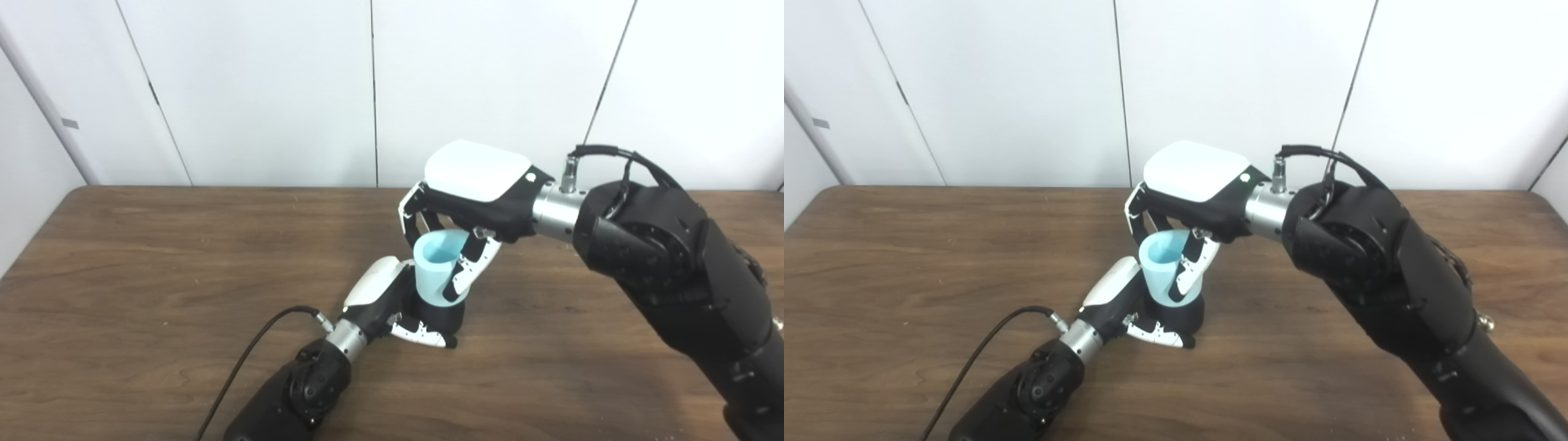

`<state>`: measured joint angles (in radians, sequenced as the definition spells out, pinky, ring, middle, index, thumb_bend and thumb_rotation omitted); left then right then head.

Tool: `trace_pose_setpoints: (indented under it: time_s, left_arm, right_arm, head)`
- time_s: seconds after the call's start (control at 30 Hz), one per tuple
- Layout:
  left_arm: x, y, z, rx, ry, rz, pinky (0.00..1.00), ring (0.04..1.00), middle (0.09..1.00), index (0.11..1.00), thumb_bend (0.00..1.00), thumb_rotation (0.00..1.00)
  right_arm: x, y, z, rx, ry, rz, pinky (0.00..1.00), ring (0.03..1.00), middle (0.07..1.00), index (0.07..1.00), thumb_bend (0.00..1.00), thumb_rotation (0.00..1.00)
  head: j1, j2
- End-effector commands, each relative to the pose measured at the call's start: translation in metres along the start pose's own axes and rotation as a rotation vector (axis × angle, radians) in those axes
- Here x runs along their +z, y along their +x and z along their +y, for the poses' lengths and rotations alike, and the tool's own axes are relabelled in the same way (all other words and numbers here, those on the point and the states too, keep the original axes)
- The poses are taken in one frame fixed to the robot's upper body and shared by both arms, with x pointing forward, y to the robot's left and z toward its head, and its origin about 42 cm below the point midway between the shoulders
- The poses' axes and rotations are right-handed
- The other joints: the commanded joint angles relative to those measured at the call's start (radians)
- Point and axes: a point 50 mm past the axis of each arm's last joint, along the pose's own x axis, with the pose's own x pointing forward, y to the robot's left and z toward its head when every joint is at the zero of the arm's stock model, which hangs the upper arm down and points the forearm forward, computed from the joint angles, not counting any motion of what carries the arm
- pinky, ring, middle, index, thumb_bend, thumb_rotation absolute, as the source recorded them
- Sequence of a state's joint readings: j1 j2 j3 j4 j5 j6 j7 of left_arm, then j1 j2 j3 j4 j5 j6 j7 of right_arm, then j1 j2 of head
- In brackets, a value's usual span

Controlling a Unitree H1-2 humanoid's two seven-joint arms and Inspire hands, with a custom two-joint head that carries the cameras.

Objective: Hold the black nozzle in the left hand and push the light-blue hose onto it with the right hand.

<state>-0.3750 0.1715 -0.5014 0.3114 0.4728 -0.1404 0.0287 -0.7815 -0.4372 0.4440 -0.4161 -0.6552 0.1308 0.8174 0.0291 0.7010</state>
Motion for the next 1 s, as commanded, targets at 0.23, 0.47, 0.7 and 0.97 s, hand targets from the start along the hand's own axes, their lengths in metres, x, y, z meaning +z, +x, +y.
trace_pose_setpoints:
  time_s: [0.23,0.47,0.7,0.97]
  left_arm:
    - [-0.056,-0.076,-0.074,-0.235,-0.023,0.278,0.85,0.852,0.778,0.496,0.51,0.10]
    - [-0.057,-0.076,-0.073,-0.242,-0.020,0.281,0.85,0.853,0.778,0.496,0.51,0.10]
    - [-0.056,-0.075,-0.073,-0.248,-0.018,0.284,0.85,0.853,0.779,0.496,0.51,0.10]
    - [-0.054,-0.074,-0.073,-0.248,-0.021,0.283,0.84,0.855,0.778,0.496,0.51,0.10]
  right_arm:
    - [-0.022,-0.008,0.006,-0.022,-0.022,0.063,0.11,0.186,0.283,0.484,0.51,0.13]
    - [-0.025,-0.008,0.003,-0.015,-0.022,0.099,0.15,0.232,0.325,0.485,0.51,0.14]
    - [-0.025,-0.008,0.005,-0.013,-0.019,0.116,0.15,0.235,0.327,0.485,0.51,0.13]
    - [-0.036,-0.002,0.016,0.005,-0.007,0.137,0.18,0.255,0.337,0.485,0.51,0.13]
  head:
    - [-0.001,0.001]
    - [-0.002,-0.001]
    - [-0.002,-0.001]
    - [0.003,0.001]
